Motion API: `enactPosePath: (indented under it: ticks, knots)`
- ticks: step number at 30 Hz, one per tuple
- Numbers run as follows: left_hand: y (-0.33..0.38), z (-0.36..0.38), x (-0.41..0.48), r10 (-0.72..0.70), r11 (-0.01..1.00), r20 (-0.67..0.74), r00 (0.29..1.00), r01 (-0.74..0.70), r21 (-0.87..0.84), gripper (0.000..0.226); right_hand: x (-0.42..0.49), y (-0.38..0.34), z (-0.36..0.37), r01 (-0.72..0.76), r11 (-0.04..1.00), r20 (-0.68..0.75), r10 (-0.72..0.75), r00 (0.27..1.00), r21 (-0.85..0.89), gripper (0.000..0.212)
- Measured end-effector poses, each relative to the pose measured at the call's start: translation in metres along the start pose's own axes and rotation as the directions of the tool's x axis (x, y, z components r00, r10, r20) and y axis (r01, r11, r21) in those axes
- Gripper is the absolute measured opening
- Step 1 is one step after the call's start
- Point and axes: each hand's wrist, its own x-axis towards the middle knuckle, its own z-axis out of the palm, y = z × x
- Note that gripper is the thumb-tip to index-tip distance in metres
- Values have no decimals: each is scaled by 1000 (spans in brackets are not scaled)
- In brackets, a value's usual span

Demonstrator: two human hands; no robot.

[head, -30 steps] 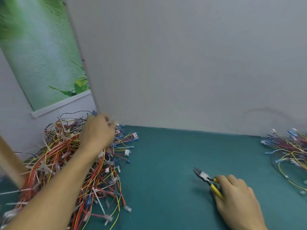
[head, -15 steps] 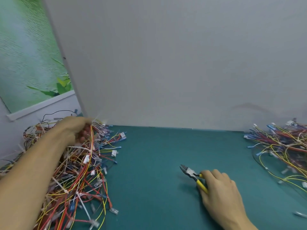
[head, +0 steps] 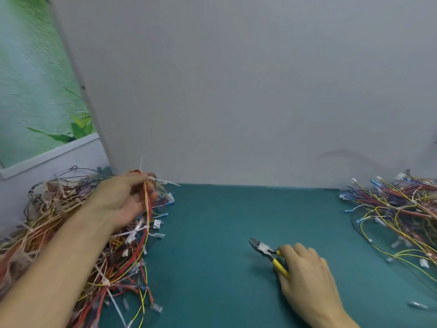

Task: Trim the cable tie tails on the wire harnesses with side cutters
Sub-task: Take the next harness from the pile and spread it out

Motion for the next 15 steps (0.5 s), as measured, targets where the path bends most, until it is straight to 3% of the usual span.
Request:
enactPosePath:
  ticks: [2,3,5,8,10,12,15]
  knots:
    - [-12,7,-1,66,995,-27,997,-68,-70,10,2,0,0,-10,1000,30,10,1000,-15,13]
    - [-24,10,-3,4,998,-60,998,-8,-68,12,1,-1,0,-6,1000,44,7,999,-24,14]
    - [-56,19,-9,-104,992,-112,988,111,61,13,0,-2,-2,-12,1000,64,14,998,-27,15]
    - [-94,41,-20,-74,969,-71,995,89,231,10,1,-4,-5,-37,999,101,39,994,-21,10]
    - [-106,45,-24,-45,976,-70,997,59,207,8,2,-9,-11,-87,993,107,77,991,86,6]
    - [-115,47,-26,6,979,-89,996,12,201,6,4,-16,-19,-125,953,95,102,990,276,15]
    - [-122,53,-29,90,972,-98,991,-66,225,8,20,-44,-35,-50,892,45,34,998,448,20]
